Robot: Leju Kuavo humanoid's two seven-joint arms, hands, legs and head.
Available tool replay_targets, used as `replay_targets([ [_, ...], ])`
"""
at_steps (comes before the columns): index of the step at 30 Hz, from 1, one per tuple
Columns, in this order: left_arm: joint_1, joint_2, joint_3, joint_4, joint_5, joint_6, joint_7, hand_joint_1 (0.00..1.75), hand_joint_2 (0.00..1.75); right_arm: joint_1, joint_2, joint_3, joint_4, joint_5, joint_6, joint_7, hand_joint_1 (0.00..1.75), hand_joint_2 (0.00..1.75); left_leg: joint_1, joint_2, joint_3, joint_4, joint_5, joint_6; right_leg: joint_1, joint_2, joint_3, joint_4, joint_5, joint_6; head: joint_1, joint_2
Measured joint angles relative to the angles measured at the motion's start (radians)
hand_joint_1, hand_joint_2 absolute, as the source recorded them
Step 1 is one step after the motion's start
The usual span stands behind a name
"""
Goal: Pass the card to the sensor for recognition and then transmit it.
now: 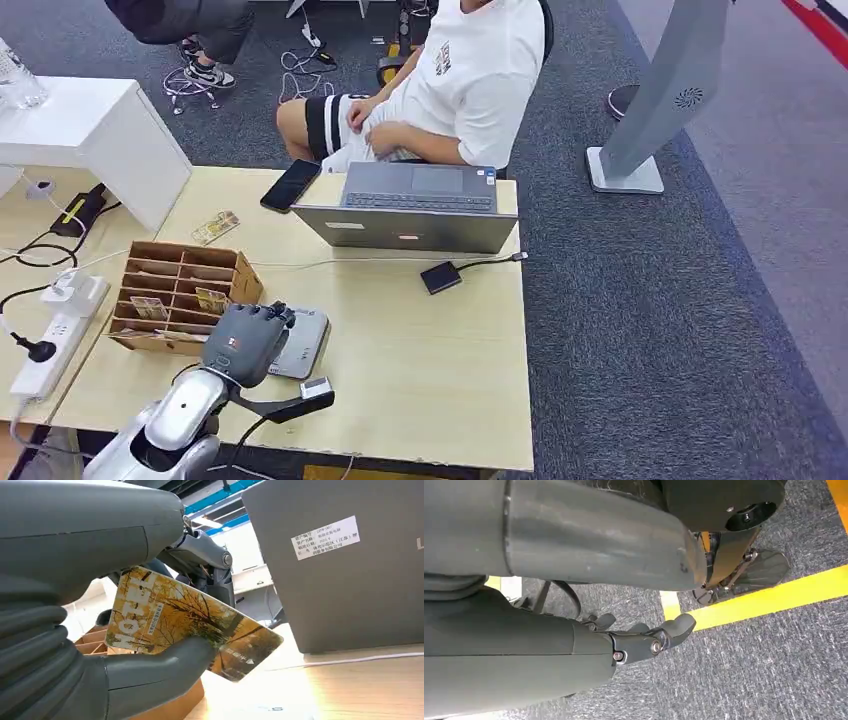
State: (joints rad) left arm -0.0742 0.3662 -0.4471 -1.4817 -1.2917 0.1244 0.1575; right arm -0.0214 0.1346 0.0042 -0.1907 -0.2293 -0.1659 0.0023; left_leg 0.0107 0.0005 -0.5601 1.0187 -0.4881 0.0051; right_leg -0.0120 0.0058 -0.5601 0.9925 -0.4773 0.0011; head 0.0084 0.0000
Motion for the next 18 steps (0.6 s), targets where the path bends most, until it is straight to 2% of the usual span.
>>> replay_targets([
  [4,-0.012,0.001,0.0,0.012,-0.007,-0.019,0.013,1.75,1.75,0.0,0.0,-0.003,0.0,0.008,0.003,0.006,0.0,0.0,0.0,0.0,0.0,0.0,0.0,0.0,0.0,0.0,0.0,0.0,0.0,0.0,0.0,0.0],
  [18,-0.101,-0.035,0.0,0.193,-0.048,-0.059,0.031,1.75,1.75,0.0,0.0,-0.003,0.0,0.033,0.015,0.018,0.0,0.0,0.0,0.0,0.0,0.0,0.0,0.0,0.0,0.0,0.0,0.0,0.0,0.0,0.0,0.0],
])
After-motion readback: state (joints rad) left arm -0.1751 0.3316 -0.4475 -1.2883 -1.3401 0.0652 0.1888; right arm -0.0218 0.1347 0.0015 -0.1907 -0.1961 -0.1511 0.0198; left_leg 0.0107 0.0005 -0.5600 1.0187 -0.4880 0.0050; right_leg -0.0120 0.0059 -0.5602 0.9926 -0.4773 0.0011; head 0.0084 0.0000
